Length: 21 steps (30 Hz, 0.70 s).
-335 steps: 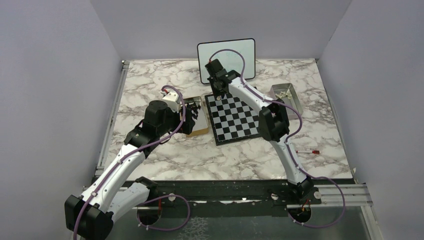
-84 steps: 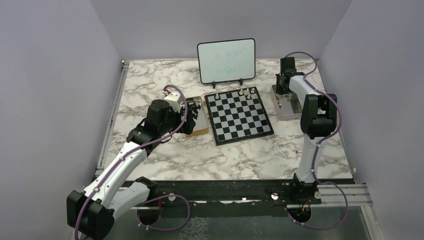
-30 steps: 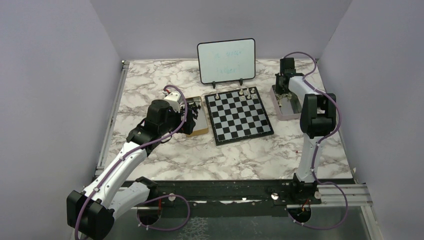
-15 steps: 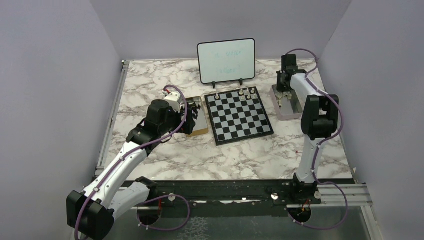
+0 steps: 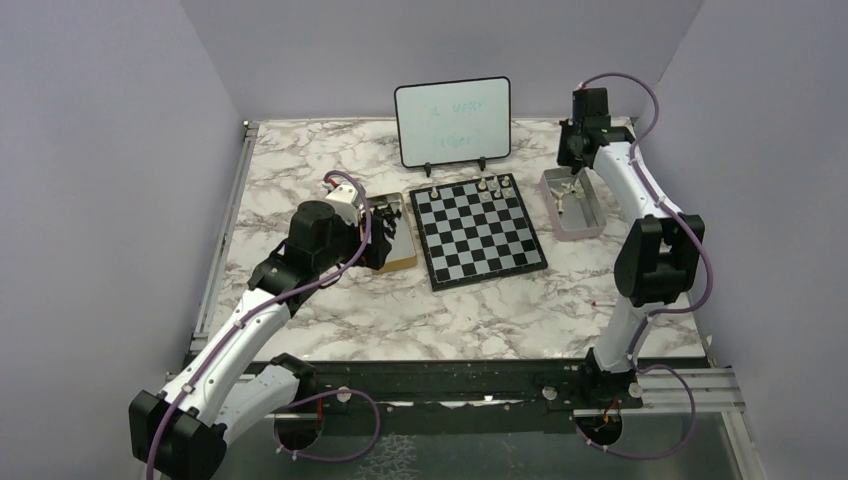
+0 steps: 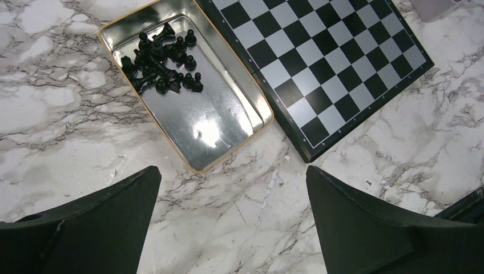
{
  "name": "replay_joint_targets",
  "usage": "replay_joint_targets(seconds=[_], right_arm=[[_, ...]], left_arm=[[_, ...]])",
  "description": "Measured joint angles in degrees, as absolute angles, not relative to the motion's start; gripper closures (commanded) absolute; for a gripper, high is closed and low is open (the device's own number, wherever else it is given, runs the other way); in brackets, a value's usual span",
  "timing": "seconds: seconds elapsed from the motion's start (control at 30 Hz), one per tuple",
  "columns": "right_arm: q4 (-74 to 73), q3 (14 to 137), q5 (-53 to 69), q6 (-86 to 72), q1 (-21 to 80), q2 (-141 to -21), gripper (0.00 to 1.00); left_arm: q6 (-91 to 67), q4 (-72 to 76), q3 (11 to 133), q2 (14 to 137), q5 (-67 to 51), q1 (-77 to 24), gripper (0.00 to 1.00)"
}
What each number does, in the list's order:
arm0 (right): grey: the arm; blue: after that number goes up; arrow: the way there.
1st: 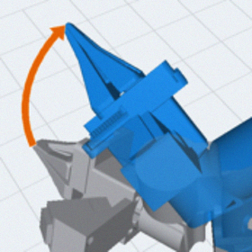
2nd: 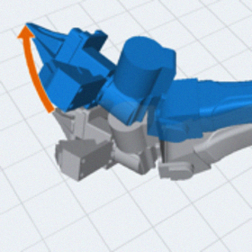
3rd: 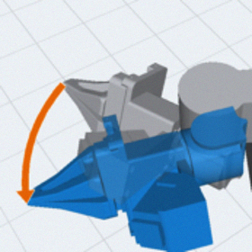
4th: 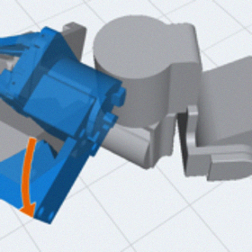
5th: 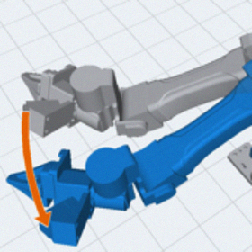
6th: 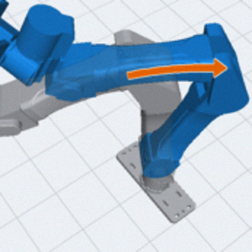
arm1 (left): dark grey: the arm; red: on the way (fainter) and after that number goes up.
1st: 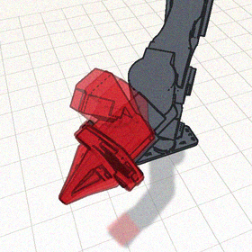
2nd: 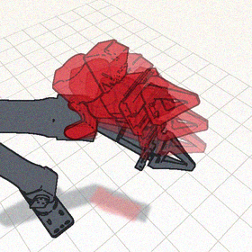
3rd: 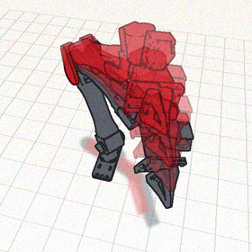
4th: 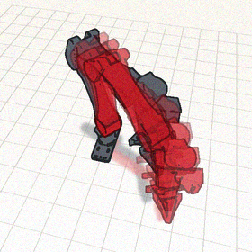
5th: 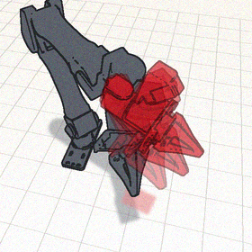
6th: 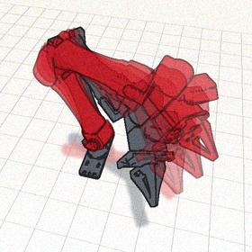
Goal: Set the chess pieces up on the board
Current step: Pick up the chess piece from the storage box, then place the chess piece on the chessboard.
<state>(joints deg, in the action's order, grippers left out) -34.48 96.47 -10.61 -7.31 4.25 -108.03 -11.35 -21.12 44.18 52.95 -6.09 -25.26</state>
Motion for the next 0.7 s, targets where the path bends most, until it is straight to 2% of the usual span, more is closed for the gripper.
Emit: replay_joint_targets(seconds=[0.4, 0.7], right_arm=[[-35.9, 96.2, -8.0, -10.5, 17.7, -104.9, 0.9], [-36.5, 103.3, -8.1, -12.0, 29.0, -112.0, 0.9]], left_arm=[[-11.4, -21.1, 44.2, 52.2, -6.2, -25.3, 0.01], [-11.3, -21.1, 44.2, 52.5, -6.2, -25.3, 0.01]])
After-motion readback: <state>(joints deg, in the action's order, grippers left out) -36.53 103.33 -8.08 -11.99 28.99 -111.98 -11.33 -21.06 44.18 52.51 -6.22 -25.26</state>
